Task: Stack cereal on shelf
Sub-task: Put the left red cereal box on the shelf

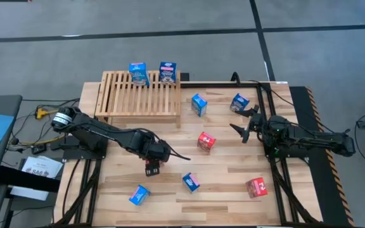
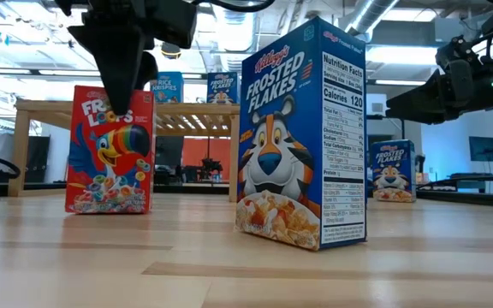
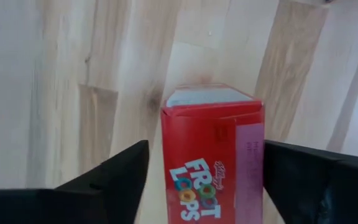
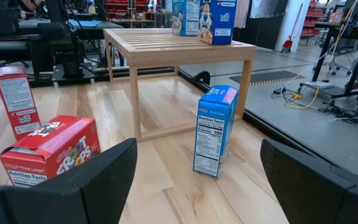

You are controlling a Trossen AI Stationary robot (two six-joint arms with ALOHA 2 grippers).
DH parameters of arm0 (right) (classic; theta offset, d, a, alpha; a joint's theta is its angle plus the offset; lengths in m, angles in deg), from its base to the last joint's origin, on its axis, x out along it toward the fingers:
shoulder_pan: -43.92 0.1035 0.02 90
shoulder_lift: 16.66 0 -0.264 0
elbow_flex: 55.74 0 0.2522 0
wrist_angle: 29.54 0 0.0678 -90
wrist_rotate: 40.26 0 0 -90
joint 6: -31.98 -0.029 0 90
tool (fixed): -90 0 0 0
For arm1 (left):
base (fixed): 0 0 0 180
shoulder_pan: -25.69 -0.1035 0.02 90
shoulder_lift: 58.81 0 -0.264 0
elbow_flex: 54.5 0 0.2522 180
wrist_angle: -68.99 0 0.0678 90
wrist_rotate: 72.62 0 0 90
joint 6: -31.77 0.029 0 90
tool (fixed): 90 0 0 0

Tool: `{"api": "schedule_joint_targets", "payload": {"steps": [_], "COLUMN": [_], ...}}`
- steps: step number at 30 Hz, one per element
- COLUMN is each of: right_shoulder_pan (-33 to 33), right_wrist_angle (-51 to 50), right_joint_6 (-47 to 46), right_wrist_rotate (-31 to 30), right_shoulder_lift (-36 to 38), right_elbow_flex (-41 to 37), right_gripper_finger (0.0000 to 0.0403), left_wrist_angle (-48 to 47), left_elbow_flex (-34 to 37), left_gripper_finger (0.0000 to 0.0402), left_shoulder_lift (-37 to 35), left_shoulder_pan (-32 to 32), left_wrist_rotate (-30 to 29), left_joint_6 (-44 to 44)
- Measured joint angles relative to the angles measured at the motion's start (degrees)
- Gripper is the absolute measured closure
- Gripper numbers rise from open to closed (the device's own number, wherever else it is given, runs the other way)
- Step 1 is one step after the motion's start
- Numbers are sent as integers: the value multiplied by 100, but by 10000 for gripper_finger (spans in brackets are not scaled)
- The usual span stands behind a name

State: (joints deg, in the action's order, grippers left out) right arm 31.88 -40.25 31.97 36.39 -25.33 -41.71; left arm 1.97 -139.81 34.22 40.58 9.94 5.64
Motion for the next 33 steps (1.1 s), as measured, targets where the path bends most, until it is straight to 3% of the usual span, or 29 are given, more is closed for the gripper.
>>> {"api": "schedule_joint_targets", "payload": {"steps": [7,21,33], "right_shoulder_pan": [1,-1,-1], "right_wrist_angle": [-2,0,0], "right_joint_6": [0,0,0], "right_wrist_rotate": [0,0,0], "right_shoulder_lift": [0,0,2], "right_elbow_flex": [-2,0,0], "right_gripper_finger": [39,39,39], "left_wrist_angle": [-58,-369,-1130], "left_elbow_flex": [-2,-4,-6], "left_gripper_finger": [186,240,250], "left_shoulder_lift": [-57,-419,-1637], "left_shoulder_pan": [-30,-31,-31], "left_wrist_rotate": [144,181,72], "left_joint_6": [85,148,133]}}
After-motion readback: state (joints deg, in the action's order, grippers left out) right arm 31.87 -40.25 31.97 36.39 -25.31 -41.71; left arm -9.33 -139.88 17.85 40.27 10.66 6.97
